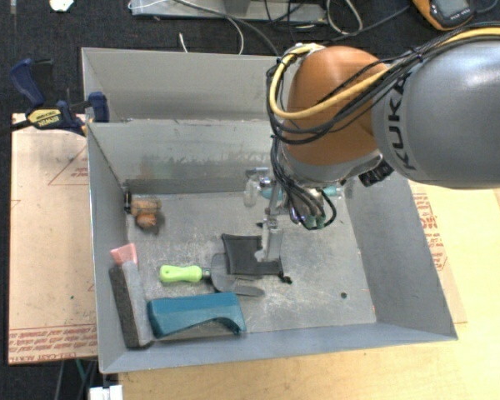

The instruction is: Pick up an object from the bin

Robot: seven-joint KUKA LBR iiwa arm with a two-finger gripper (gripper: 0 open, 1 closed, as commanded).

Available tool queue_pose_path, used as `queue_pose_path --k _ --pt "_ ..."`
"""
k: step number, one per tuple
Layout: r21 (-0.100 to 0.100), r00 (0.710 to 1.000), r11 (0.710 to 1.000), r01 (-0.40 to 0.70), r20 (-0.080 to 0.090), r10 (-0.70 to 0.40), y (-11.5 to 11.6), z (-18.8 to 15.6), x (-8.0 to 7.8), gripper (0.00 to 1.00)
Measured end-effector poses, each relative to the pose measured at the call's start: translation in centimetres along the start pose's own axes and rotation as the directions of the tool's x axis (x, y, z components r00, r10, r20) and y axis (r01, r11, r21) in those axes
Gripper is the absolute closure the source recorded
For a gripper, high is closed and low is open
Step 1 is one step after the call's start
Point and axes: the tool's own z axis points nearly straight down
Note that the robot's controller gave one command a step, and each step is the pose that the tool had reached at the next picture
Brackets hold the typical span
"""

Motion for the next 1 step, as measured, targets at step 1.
queue_pose_path --k 1 --pt "-0.001 1.0 1.0 -0.002 0.007 0.002 -0.03 -0.43 -0.15 0.0"
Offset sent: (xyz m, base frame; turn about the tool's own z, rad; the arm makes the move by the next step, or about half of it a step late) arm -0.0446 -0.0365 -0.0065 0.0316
